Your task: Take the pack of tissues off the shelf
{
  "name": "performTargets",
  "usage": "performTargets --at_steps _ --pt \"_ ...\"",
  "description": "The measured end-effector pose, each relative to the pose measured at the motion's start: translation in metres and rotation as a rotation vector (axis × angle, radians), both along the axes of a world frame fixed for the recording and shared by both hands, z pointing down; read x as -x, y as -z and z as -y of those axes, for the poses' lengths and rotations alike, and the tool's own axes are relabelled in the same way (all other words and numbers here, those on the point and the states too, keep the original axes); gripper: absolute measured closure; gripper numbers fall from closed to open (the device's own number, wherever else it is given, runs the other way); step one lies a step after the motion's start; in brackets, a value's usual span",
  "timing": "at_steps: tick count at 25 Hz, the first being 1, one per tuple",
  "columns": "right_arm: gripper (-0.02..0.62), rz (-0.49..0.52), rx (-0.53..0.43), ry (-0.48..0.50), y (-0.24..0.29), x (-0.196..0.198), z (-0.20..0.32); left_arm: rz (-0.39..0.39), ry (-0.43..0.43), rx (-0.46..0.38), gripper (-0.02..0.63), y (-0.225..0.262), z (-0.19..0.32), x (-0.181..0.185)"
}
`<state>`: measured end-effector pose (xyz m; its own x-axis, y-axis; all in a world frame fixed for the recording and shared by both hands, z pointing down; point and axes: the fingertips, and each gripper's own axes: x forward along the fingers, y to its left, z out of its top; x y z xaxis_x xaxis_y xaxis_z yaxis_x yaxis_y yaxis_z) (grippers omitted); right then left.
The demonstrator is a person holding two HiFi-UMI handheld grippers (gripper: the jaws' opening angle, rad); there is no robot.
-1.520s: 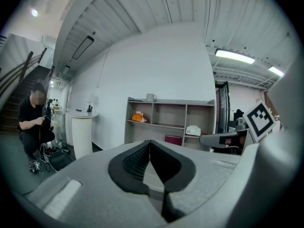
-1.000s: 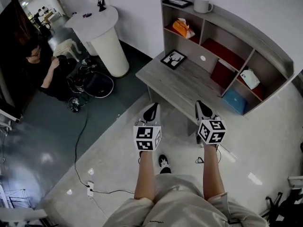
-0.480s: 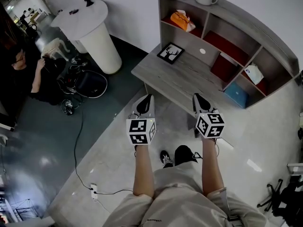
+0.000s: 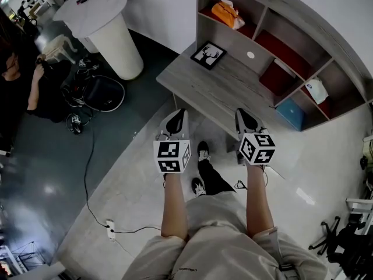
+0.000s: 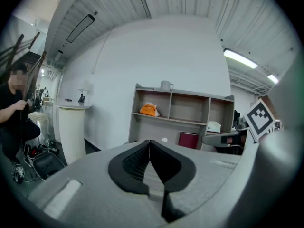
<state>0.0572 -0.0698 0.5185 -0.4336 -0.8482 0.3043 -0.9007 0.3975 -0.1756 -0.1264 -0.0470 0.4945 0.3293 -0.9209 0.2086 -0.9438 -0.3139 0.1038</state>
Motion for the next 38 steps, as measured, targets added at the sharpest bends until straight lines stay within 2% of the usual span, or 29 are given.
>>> performTargets --at_steps 6,10,16,32,35,38 --pt "0.580 0.034 0.013 -0.014 -0.001 0.004 0.039 0.028 -0.045 0.003 0.595 0.000 0.038 -0.008" --pt "0.580 -0.062 -0.014 -0.034 -0.001 0.002 0.070 0.045 -0.065 0.004 0.595 0.002 0.071 -0.010" --pt "0.580 -0.060 -0.031 -0.041 0.011 0.004 0.122 0.058 -0.075 0.014 0.595 0.010 0.123 -0.010" --pt "0.580 0.030 -0.145 -0.065 0.062 -0.010 0.250 0.119 -0.111 -0.039 0.595 0.049 0.238 -0.040" --pt "0.578 0.058 -0.155 -0.058 0.063 -0.013 0.268 0.129 -0.120 -0.029 0.595 0.049 0.259 -0.044" --pt "0.578 0.056 -0.165 -0.054 0.063 -0.015 0.280 0.115 -0.094 -0.014 0.595 0.047 0.275 -0.037"
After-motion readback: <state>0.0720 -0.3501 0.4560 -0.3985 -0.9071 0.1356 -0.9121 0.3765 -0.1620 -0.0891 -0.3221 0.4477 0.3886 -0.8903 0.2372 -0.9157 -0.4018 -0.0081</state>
